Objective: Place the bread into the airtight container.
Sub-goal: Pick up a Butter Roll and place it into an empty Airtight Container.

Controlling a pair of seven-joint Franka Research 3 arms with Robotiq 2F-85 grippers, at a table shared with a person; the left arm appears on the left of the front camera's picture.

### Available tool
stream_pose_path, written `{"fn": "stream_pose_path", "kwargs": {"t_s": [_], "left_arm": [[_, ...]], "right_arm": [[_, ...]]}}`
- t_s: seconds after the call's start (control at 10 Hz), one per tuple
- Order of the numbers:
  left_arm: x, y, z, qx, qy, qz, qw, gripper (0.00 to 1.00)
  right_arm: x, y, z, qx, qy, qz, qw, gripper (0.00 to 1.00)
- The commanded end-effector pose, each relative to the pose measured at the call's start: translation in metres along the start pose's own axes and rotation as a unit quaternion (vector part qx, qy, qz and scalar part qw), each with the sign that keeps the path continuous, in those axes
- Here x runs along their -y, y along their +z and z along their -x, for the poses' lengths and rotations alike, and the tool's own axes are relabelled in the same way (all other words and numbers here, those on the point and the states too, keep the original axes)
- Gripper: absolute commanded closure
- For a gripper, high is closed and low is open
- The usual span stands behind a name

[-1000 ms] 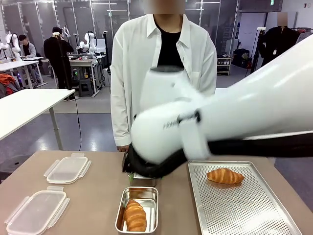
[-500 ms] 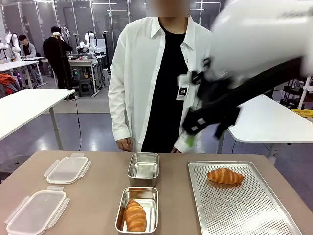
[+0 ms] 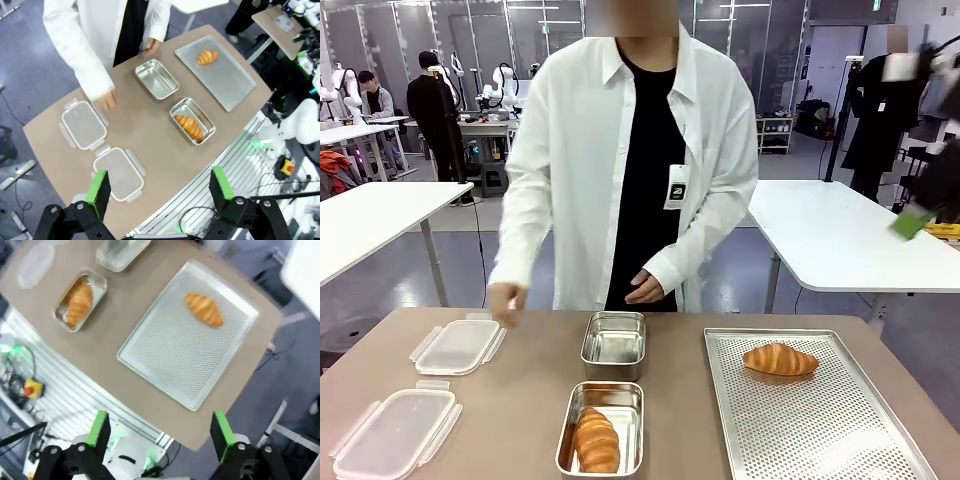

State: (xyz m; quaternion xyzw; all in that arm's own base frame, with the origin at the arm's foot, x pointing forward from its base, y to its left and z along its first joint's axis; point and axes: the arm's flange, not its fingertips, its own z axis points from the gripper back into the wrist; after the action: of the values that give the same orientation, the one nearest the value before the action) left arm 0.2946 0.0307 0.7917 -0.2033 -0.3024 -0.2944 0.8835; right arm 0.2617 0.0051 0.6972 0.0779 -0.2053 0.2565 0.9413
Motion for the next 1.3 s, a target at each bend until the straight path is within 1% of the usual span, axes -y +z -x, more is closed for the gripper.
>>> {"fn": "stream_pose_path", "kwargs": {"t_s": [0.0,0.1,0.2,0.3,0.4,0.6,0.8,1.0,1.1,1.2], "left_arm": [[0.002,0.001,-0.001,0.003,-0.006,0.01,1.0,0.0],[0.002,0.001,-0.001,0.003,-0.006,0.01,1.0,0.0],[0.002,0.001,-0.001,0.003,-0.006,0.01,1.0,0.0],[0.002,0.001,-0.001,0.003,-0.006,0.01,1.0,0.0],[0.002,0.001,-0.001,0.003,-0.006,0.01,1.0,0.0],[0.002,0.001,-0.001,0.003,-0.006,0.01,1.0,0.0],[0.002,0.001,-0.001,0.003,-0.006,0.01,1.0,0.0],[0.002,0.001,-0.001,0.003,-0.006,0.01,1.0,0.0],[0.002,0.001,-0.001,0.003,-0.006,0.01,1.0,0.0],[0.002,0.001,-0.001,0.003,-0.006,0.01,1.0,0.0]], "right_arm": [[0.013,0.038,0.014,0.06,-0.01,0.013,0.998,0.0],[0.016,0.049,0.019,0.074,-0.007,0.006,0.997,0.0],[0.02,0.047,0.02,0.068,-0.003,0.009,0.998,0.0],[0.026,0.039,0.02,0.059,-0.007,0.001,0.998,0.0],[0.035,0.016,0.014,0.047,0.001,0.008,0.999,0.0],[0.051,-0.064,-0.009,0.024,0.047,-0.008,0.999,0.0],[0.067,-0.144,-0.029,0.016,0.069,-0.022,0.997,0.0],[0.074,-0.2,-0.039,-0.003,0.09,-0.014,0.996,0.0],[0.079,-0.226,-0.046,0.0,0.094,-0.018,0.995,0.0],[0.079,-0.259,-0.054,0.009,0.092,-0.037,0.995,0.0]]}}
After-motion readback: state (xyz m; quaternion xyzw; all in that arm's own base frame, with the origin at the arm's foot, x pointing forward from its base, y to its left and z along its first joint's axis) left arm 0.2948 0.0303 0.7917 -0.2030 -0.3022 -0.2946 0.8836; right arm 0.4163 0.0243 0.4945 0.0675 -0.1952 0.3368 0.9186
